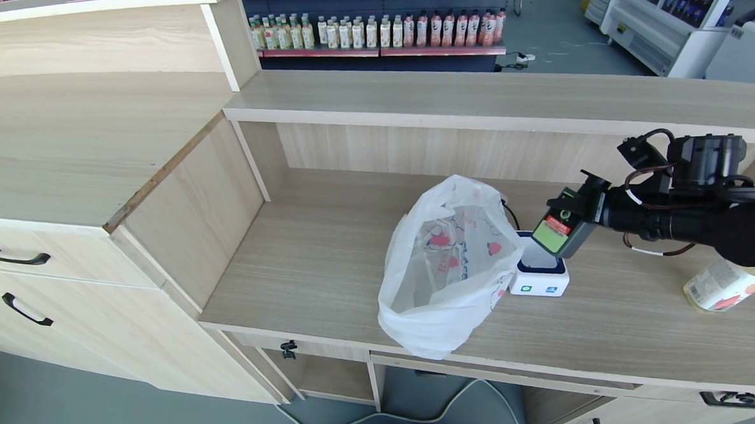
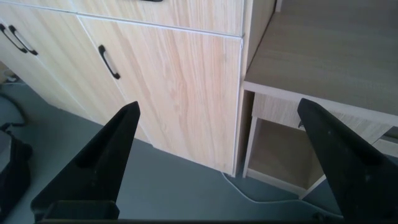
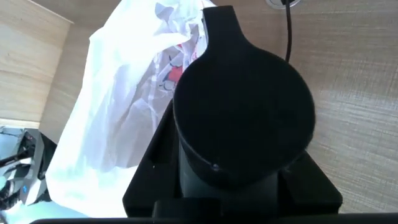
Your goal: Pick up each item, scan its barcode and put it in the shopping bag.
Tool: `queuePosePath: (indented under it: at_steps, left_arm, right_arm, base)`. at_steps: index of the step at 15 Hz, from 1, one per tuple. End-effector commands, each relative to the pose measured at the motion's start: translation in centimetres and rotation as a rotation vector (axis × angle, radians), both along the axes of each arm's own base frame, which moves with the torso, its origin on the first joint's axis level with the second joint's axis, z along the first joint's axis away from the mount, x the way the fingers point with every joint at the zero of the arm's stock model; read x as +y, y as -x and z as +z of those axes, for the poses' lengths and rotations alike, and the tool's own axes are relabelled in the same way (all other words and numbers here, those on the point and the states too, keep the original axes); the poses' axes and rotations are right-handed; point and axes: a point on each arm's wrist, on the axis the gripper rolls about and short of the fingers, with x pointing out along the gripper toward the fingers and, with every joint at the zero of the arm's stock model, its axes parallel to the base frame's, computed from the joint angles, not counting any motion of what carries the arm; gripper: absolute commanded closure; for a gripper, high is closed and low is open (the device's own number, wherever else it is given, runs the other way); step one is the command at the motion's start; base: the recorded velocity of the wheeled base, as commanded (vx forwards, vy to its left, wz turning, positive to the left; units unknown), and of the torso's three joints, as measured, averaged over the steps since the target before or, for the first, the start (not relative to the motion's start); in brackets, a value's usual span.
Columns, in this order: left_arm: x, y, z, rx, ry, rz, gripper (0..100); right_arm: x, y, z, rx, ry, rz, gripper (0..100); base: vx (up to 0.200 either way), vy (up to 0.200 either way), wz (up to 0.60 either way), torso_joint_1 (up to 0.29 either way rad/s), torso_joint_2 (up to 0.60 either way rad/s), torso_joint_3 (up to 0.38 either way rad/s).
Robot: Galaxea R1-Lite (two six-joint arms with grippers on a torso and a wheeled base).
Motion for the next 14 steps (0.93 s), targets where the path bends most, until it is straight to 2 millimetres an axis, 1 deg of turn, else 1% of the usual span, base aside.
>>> queuePosePath:
  at_steps: [1, 4, 7, 9, 10, 12, 14]
  left_arm:
    - [0.0, 0.0, 0.0, -0.001, 0.0, 0.001, 0]
    - [0.0, 0.0, 0.0, -0.001, 0.0, -0.001, 0]
    - [0.0, 0.0, 0.0, -0.001, 0.0, 0.001, 0]
    - [0.0, 0.0, 0.0, -0.001, 0.0, 0.001, 0]
    - [0.0, 0.0, 0.0, -0.001, 0.0, -0.001, 0]
    - [0.0, 0.0, 0.0, -0.001, 0.0, 0.001, 0]
    - [0.0, 0.0, 0.0, -0.001, 0.0, 0.001, 0]
  right_arm:
    - [0.6, -0.5, -0.5, 0.002, 0.003, 0.018, 100]
    - [1.5, -2.1, -1.0, -0.026, 0.007, 0.042, 100]
    - [2.4, -2.5, -1.6, -0.018, 0.015, 0.067, 100]
    - [2.8, -3.1, -2.0, -0.037, 0.049, 0.087, 100]
    - [3.2, -3.5, -1.8, -0.051, 0.055, 0.095, 100]
    - [3.3, -4.0, -1.7, -0.065, 0.062, 0.097, 100]
    - [3.4, -4.0, -2.0, -0.072, 0.092, 0.109, 100]
  base:
    - [0.0, 0.0, 0.0, 0.0, 0.0, 0.0]
    - [0.0, 0.0, 0.0, 0.0, 0.0, 0.0]
    - [0.0, 0.0, 0.0, 0.0, 0.0, 0.0]
    - [0.0, 0.0, 0.0, 0.0, 0.0, 0.0]
    - [0.0, 0.0, 0.0, 0.0, 0.0, 0.0]
    - [0.0, 0.0, 0.0, 0.0, 0.0, 0.0]
    - [0.0, 0.0, 0.0, 0.0, 0.0, 0.0]
